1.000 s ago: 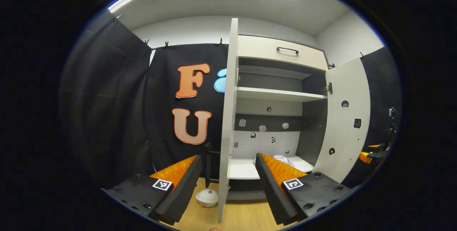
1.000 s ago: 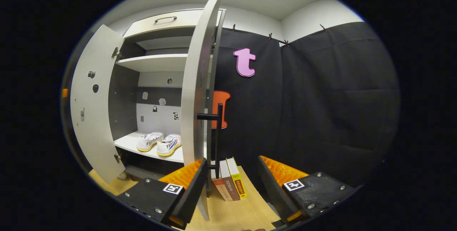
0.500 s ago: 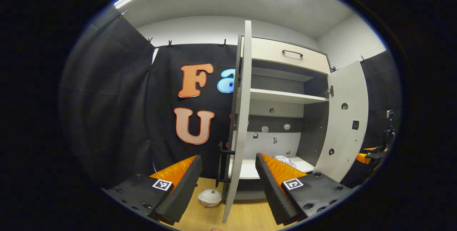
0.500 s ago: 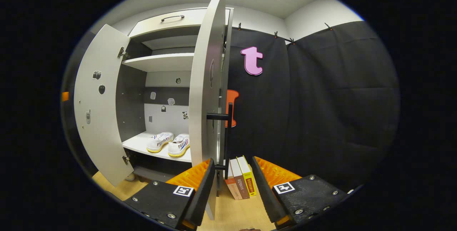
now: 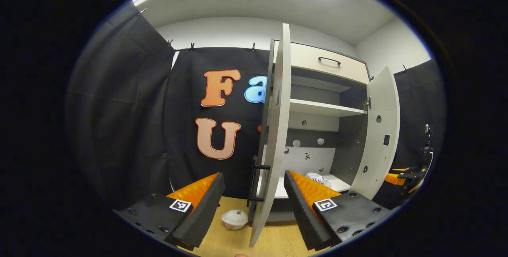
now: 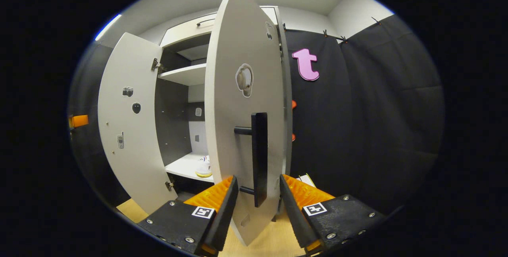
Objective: Grab one shoe with the right hand and put it into the shoe cabinet, grab the other shoe with the left hand and put it into the shoe cabinet; then close the right door with the right hand and the left door with the left hand.
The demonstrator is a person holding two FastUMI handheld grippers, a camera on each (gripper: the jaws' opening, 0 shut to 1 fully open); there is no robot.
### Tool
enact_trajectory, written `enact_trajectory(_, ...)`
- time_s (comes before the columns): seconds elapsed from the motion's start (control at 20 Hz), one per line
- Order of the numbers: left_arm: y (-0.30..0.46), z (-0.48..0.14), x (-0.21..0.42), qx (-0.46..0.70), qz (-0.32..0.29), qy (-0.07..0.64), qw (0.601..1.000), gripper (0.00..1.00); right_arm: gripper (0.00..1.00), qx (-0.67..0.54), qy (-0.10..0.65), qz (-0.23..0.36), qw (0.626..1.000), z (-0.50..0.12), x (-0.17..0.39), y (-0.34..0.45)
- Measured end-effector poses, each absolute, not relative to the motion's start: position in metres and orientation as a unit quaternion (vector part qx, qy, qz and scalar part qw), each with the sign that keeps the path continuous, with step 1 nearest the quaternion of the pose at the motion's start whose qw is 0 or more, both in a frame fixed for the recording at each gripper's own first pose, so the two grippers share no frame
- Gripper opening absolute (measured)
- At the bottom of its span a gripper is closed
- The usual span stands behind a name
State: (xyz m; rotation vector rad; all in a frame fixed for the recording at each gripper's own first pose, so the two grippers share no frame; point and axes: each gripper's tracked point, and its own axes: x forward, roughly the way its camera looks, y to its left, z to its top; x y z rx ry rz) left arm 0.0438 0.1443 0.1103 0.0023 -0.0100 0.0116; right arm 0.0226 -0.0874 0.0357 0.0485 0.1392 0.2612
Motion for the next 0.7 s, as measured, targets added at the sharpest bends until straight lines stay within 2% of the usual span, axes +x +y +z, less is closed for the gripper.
enact_trajectory(0.15,0.154,0.113,0.042,0.008,0.017,-0.009,1.000,0.94,0.67,0.020,0.065,0.139,0.988,0.037,0.037,-0.071)
enact_trajectory(0.2,0.154,0.113,0.043,0.010,0.019,-0.009,1.000,0.97,0.67,0.025,0.064,0.146,0.987,0.036,0.042,-0.063)
enact_trajectory(0.5,0.165,0.109,0.043,0.013,0.023,-0.006,1.000,0.96,0.67,0.050,0.063,0.182,0.980,0.036,0.073,-0.006)
enact_trajectory(0.55,0.168,0.107,0.042,0.012,0.025,-0.004,1.000,0.96,0.68,0.055,0.061,0.185,0.979,0.038,0.077,0.005)
enact_trajectory(0.6,0.173,0.106,0.043,0.012,0.027,-0.002,1.000,0.96,0.76,0.054,0.060,0.183,0.980,0.037,0.082,0.009)
enact_trajectory(0.65,0.177,0.105,0.041,0.012,0.032,0.000,0.999,0.96,0.68,0.050,0.060,0.179,0.981,0.035,0.086,0.012)
enact_trajectory(0.7,0.183,0.103,0.039,0.013,0.036,0.001,0.999,0.96,0.69,0.046,0.065,0.179,0.981,0.032,0.088,0.017)
